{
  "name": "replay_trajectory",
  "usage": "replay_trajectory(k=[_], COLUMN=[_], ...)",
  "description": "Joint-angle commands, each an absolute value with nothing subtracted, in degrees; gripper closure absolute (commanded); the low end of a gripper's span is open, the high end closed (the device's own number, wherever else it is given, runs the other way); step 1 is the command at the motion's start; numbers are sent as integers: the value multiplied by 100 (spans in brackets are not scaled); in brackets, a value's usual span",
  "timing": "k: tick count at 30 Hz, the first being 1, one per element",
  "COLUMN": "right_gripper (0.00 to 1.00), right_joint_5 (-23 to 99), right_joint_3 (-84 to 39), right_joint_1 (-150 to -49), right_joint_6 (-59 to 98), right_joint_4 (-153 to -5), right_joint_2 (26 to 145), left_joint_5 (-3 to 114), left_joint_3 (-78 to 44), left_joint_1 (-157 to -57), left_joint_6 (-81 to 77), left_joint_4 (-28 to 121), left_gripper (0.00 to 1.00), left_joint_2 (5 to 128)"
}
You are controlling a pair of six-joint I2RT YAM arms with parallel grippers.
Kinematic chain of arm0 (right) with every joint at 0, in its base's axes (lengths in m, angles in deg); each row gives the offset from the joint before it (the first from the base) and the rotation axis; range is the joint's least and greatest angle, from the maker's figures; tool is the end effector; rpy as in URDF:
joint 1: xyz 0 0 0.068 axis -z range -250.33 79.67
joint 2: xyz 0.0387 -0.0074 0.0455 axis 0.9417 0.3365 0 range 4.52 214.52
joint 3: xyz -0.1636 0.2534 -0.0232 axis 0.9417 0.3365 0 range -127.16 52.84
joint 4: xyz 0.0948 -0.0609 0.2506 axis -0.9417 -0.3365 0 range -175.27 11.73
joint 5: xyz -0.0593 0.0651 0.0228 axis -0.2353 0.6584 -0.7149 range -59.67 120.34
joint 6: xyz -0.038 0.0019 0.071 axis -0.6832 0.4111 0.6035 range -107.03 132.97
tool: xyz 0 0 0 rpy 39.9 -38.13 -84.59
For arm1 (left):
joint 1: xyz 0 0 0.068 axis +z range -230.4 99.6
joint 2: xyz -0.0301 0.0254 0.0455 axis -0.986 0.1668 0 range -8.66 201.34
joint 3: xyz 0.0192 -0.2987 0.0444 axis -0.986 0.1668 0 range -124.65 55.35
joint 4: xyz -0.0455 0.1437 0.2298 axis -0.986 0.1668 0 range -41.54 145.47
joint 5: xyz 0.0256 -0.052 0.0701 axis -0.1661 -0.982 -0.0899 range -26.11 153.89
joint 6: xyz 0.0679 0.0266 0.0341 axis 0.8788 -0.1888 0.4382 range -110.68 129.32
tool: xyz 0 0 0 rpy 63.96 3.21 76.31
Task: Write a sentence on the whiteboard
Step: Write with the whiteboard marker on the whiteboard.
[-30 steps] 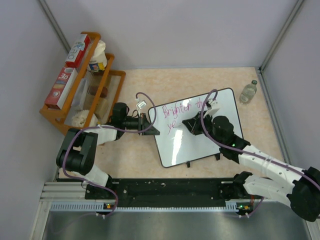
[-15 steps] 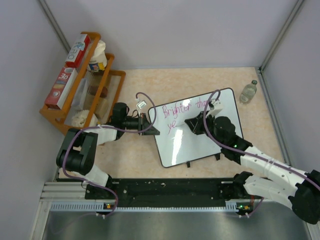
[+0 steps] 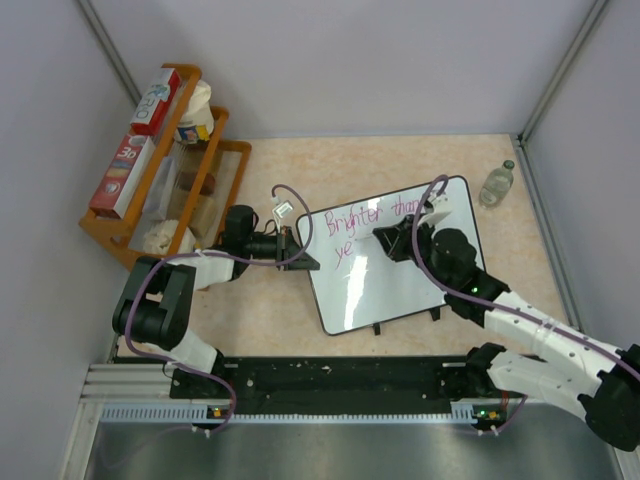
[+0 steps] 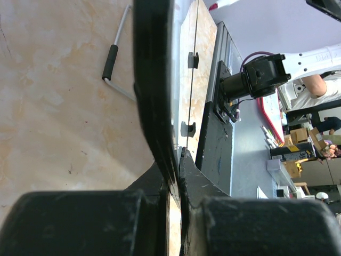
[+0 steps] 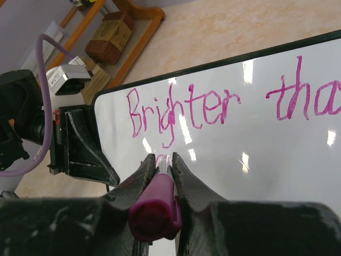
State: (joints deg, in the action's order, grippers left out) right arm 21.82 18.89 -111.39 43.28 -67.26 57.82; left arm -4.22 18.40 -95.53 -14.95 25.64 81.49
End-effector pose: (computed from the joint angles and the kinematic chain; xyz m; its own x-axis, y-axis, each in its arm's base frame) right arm 0.1951 0.1562 0.2997 -0.3664 0.3428 -0.8650 -0.4101 0.7750 0.4809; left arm 0.2828 -0.1433 0.1861 -0.8025 0.0584 -0.5938 0.5927 0.1918 -0.7822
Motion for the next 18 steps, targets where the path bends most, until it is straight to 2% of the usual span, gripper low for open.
replay_trajectory(k=[1,18], right_gripper=[100,100], right_joint_5=[1918,2128], right_joint_3=[1575,1672], right_joint_1=[-11085,-11085], right_joint_6=[4171,4171], right_joint_4=[-6640,-6623], right_joint_2=[5734,6016], left_joint_5=[61,61], left_joint_3=[2020,2020], left_joint_1=[-9710,-9710], left_joint_6=[-387,-387], left_joint_4=[2561,2570], left_gripper=[100,100], left_joint_2=[8257,8248])
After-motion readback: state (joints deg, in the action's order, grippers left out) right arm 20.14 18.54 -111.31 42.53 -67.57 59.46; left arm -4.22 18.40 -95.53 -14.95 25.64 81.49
